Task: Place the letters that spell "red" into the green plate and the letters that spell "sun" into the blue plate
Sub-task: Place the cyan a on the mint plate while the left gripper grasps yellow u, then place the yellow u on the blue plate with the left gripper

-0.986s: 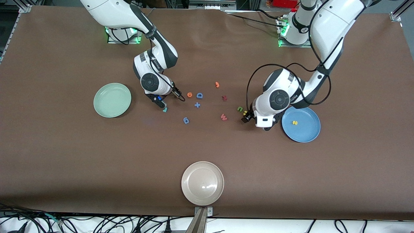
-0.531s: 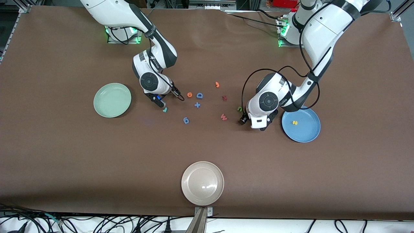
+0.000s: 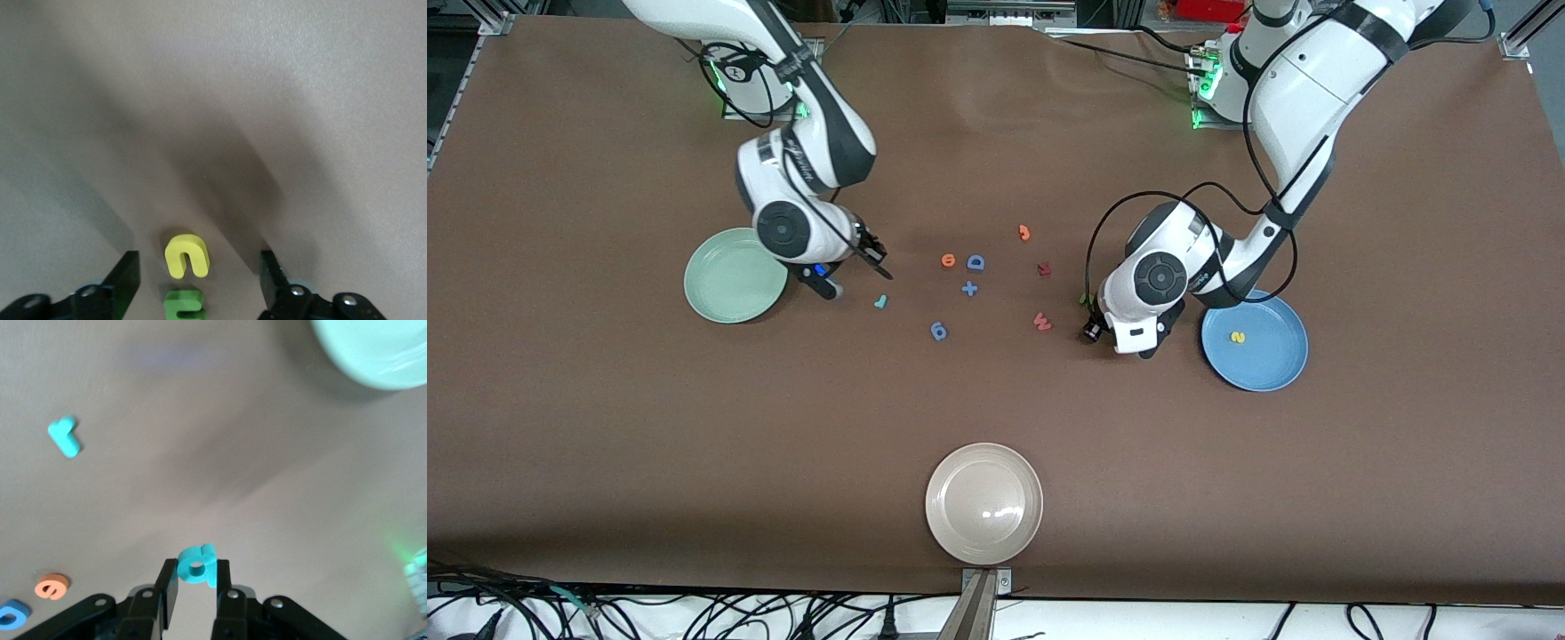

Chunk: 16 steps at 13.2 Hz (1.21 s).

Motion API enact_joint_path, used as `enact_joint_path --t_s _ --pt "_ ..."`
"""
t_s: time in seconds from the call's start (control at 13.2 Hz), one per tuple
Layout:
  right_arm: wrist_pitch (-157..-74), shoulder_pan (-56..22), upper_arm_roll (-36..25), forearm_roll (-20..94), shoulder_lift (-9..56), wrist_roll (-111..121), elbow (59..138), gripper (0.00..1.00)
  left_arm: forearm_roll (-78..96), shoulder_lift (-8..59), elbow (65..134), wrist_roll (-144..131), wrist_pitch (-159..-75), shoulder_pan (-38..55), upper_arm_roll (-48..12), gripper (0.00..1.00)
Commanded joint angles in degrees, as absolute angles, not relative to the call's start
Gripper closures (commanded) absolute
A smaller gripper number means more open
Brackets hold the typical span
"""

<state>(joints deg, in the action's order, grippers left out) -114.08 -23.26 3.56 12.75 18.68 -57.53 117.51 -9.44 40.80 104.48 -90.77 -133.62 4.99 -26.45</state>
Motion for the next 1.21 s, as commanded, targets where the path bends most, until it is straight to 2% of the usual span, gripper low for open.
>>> enact_joint_path --t_s 0.0,0.23,0.61,0.68,0.83,1.14 --pt "-108.83 -23.38 -1.74 12.22 15.13 -49.34 118.21 0.93 -11.25 41.75 103.53 -92.55 -133.51 5.54 -26.28 0.44" --pt "-105.3 -23.47 -9.12 12.13 14.33 -38.18 118.56 0.93 -11.34 41.66 103.71 -92.46 -133.51 5.54 -26.19 0.6" --pt "-105.91 -23.29 -18.96 10.2 16.25 -21.39 120.32 0.93 -11.34 41.66 103.71 -92.46 -133.42 5.54 -26.19 0.61" --pt "-106.34 -23.29 -20.55 10.2 16.96 -18.4 120.58 0.93 -11.34 41.66 103.71 -92.37 -133.33 5.54 -26.19 0.67" --pt "-110.02 -22.94 -21.97 10.28 18.01 -14.52 123.12 0.93 -11.34 41.49 103.62 -92.29 -132.89 5.54 -26.1 0.77" --pt "-117.23 -22.85 -22.06 10.28 19.86 -12.92 127.08 0.94 -12.21 40.43 102.92 -92.02 -129.65 5.1 -26.02 0.76"
